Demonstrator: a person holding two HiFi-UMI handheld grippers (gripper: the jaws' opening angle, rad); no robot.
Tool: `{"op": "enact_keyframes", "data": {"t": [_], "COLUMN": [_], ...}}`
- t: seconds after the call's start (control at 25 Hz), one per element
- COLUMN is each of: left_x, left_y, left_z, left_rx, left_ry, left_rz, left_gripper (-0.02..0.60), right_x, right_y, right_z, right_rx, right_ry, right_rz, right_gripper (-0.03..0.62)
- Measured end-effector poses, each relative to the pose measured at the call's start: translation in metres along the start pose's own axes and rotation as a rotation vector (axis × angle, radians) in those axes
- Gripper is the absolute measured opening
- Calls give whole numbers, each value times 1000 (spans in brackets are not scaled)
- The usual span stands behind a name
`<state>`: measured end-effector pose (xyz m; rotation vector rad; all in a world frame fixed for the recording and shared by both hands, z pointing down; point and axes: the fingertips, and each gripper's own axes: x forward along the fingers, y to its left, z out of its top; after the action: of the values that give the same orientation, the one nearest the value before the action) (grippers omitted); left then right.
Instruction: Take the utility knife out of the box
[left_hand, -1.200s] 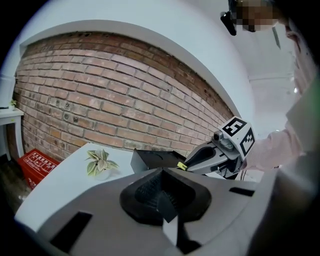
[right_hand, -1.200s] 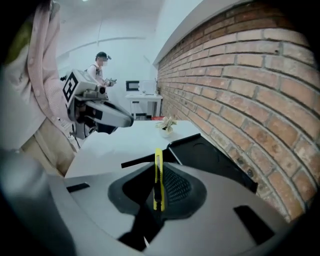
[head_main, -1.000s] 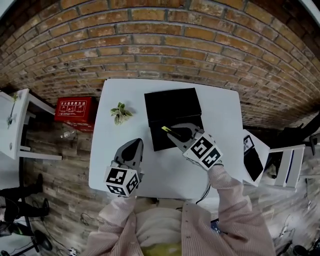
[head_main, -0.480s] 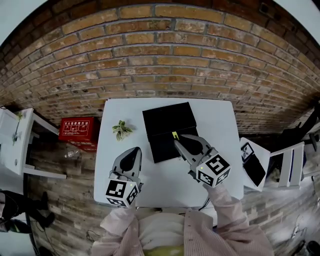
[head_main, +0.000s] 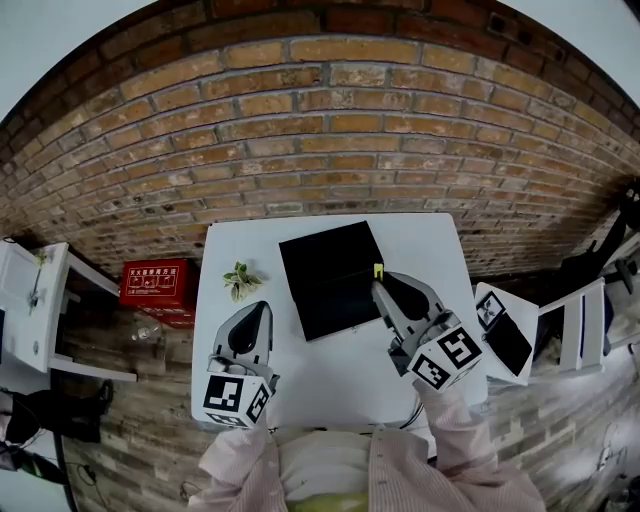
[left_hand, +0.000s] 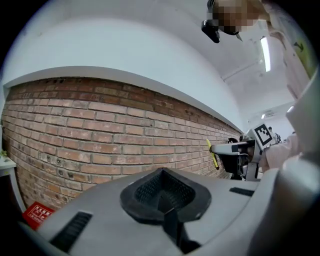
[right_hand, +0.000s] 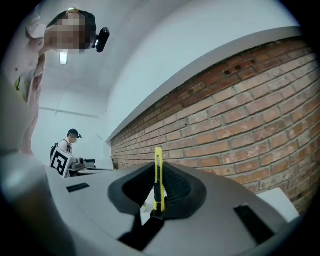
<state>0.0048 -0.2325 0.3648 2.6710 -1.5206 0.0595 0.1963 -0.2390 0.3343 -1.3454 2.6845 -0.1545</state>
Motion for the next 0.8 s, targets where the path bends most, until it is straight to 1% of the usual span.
{"op": "enact_keyframes", "data": {"t": [0.24,0.44,0.8], "left_x": [-5,-8,-11], "left_y": [4,7,8], "left_z": [23,41,47], "left_rx": [42,51,79], "left_ry": [-40,-78,-89], "left_rz": [20,35,59], "left_gripper": [-9,-9,-9], "right_x": [-20,-32,-44], "right_y": [-8,-12,-20], "right_z": [24,41,43], "right_rx": [-11,-27,-42], "right_ry": [-65,-110,-114], "right_rz": [-58,-97,-137], "right_gripper": [52,52,51]}}
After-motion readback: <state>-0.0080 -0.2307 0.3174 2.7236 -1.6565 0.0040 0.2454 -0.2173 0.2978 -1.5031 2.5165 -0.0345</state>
